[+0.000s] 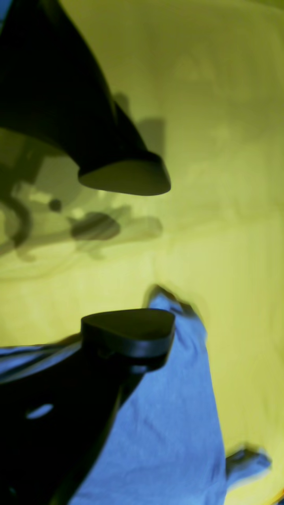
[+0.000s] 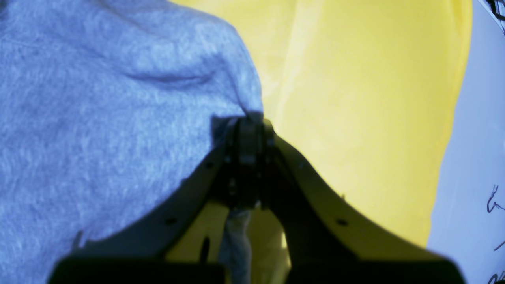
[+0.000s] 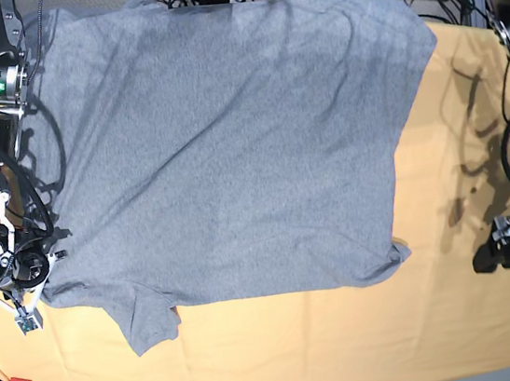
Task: Layout the t-shirt on the table in an organized manner, then fold the t-shirt properly
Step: 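Pinch the hem corner with the right gripper and move the left gripper in, then grasp the hem corners with both grippers and pull them apart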
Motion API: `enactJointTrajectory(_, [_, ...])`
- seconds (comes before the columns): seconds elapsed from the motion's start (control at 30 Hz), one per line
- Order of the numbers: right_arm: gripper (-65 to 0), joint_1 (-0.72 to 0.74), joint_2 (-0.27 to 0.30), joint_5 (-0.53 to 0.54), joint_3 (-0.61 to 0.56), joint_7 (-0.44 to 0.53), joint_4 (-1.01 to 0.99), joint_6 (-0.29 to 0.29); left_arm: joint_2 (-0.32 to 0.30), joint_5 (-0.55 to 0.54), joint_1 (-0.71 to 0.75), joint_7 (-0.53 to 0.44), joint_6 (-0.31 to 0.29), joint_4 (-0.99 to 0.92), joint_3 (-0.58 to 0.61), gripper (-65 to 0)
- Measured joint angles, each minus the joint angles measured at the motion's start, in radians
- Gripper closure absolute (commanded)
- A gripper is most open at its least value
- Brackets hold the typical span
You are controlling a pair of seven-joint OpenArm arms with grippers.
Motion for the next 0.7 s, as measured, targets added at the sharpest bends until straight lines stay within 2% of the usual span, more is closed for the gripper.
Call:
enactJointTrajectory(0.13, [0.0,0.0,0.0,0.0,0.0,-0.014,0.0,0.0,0.066,0.061,0.051,-0.049,0.003,-0.002,-0.001,-45.0])
enactJointTrajectory(0.23, [0.0,0.0,0.0,0.005,0.0,-0.027,0.0,0.0,0.14,0.124,0.069,-0.08,0.051,-0.002,-0.001,-45.0])
enactJointTrajectory(0.33, [0.0,0.0,0.002,0.022,0.0,-0.037,0.0,0.019,0.196,0.166,0.094,-0.097,0.049,-0.002,0.0,-45.0])
enactJointTrajectory(0.43, [0.0,-0.002,0.002,0.019,0.0,-0.039,0.0,0.023,0.236,0.198,0.105,-0.11,0.051,-0.003,0.0,-45.0])
enactJointTrajectory(0.57, [0.0,-0.002,0.012,0.027,0.0,-0.04,0.0,0.026,0.282,0.274,0.101,-0.175,0.052,-0.004,0.0,-45.0])
enactJointTrajectory(0.7, [0.0,-0.002,0.016,0.026,0.0,-0.04,0.0,0.026,0.31,0.342,0.103,-0.205,0.106,-0.004,-0.001,-45.0])
